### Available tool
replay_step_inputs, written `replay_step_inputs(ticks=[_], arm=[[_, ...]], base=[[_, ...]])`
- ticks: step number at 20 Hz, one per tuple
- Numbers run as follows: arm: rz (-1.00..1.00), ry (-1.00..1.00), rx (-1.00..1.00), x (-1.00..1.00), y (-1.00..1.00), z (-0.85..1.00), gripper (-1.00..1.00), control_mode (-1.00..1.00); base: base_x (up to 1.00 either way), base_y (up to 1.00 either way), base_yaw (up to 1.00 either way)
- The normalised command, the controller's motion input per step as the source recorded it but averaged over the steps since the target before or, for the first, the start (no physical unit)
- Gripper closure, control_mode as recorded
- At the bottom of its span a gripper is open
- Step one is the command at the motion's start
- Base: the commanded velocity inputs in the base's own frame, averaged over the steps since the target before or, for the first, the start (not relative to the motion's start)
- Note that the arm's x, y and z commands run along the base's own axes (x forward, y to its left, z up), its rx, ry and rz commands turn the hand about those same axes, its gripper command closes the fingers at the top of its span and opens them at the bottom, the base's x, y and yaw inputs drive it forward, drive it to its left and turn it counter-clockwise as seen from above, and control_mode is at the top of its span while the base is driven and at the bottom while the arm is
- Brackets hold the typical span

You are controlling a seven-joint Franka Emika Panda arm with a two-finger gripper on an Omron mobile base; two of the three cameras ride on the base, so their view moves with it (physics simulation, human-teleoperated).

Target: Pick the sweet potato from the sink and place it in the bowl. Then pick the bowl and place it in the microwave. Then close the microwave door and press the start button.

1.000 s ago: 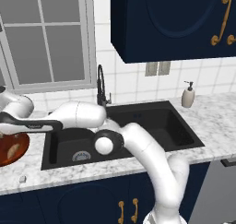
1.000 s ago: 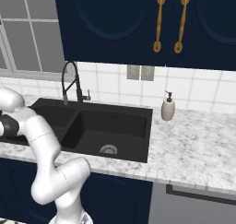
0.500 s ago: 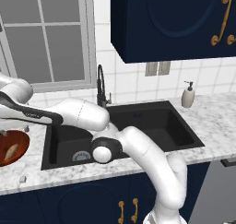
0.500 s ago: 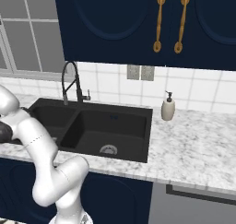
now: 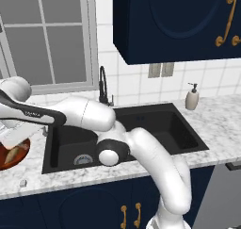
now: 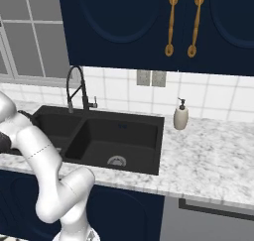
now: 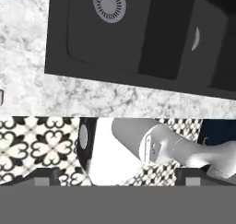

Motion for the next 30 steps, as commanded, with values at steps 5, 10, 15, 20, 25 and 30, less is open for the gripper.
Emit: replay_step_inputs(ticks=[5,10,15,20,25,30], arm=[[0.18,0.19,-0.33,-0.8,-1.0,-0.07,-1.0,-1.0],[0.12,0.22,-0.06,-0.46,-1.0,0.01,-1.0,-1.0],[0.01,0.2,0.32,0.5,-0.32,-0.1,-1.0,-1.0],[0.0,0.02,0.6,0.95,0.65,-0.34,-1.0,-1.0],[-0.11,-0.1,0.59,0.66,0.7,-0.69,-1.0,-1.0],[-0.46,-0.18,0.29,0.08,0.57,-0.6,-1.0,-1.0]], base=[[0.0,0.0,0.0],[0.0,0.0,0.0],[0.0,0.0,0.0],[0.0,0.0,0.0],[0.0,0.0,0.0],[0.0,0.0,0.0]])
